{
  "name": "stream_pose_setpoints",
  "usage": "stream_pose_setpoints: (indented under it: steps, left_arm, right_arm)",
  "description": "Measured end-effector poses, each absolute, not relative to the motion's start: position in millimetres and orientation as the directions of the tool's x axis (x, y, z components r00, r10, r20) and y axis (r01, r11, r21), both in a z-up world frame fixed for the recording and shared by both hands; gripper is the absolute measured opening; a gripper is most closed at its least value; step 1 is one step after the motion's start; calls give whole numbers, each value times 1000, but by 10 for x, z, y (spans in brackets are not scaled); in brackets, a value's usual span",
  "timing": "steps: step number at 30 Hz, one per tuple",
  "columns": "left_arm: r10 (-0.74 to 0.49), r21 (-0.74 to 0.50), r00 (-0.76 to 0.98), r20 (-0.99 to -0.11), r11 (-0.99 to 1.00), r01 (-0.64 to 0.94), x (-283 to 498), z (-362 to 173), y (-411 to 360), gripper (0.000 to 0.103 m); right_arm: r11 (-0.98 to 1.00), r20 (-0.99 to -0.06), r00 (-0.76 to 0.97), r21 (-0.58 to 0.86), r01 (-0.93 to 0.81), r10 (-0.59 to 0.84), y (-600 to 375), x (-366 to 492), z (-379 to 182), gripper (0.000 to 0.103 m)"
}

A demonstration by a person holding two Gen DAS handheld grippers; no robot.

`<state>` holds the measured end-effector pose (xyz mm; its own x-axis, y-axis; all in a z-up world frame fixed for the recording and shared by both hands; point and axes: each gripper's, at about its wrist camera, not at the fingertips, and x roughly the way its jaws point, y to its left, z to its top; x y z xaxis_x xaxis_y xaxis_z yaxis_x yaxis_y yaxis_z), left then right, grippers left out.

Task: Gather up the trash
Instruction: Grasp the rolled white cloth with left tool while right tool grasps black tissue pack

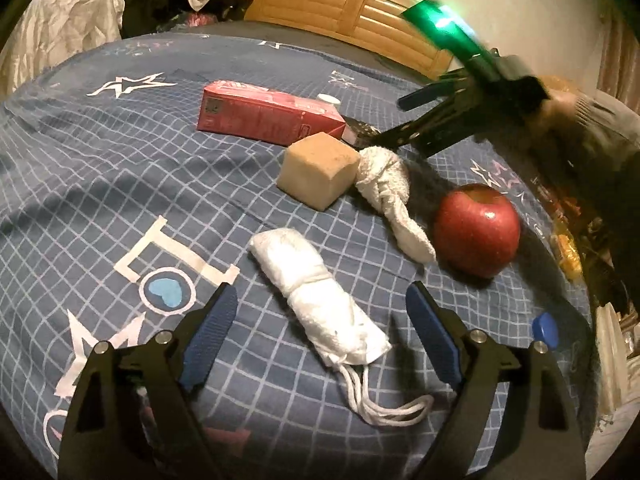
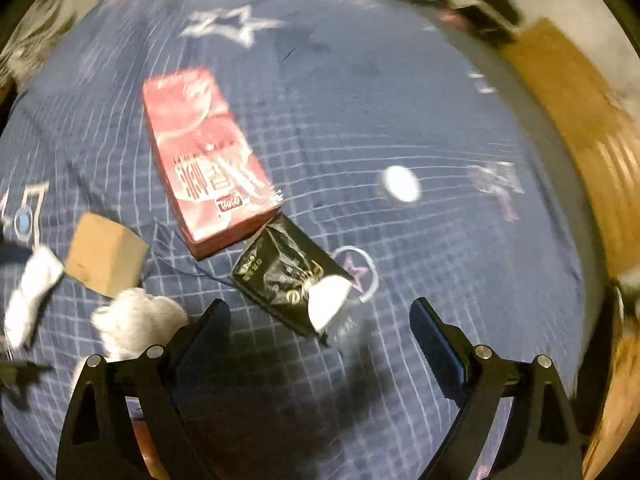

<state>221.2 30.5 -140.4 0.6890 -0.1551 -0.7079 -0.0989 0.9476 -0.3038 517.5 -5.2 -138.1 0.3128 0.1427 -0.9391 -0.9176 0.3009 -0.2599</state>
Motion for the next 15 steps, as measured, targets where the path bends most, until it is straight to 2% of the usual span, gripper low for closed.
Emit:
stream_pose_setpoints:
  steps: [2,4,6,9,11,15]
  left_arm:
    - [-159,-312,691,-705,945,-100,2215,-1408,312,83]
    - [-164,-319,691,-704,942,-102,2224,-1412,319,83]
    - [-168,-325,692,-702,940,-101,2221,-1413,360,83]
    - [-170,-327,691,-702,940,-100,2241,-1404,379,82]
    - [-163,-323,691,-704,940,-107,2242,-1403,385,78]
    - [-154,-323,691,-706,939,-120,2248,-1405,406,64]
  right_arm:
    - [238,-946,294,-257,-937,136,0,5258,-1439,91]
    - [186,-956,249,-220,-958,155,41,5345,-1482,83]
    - [169,-966,187,-158,-973,176,55,5390,-1513,60]
    - [199,-966,162,-122,-972,200,13,5427,-1500,50]
    - [256,-961,170,-111,-960,221,-76,5408,-1407,46]
    - [332,-915,272,-168,-928,297,-330,5123,-985,45]
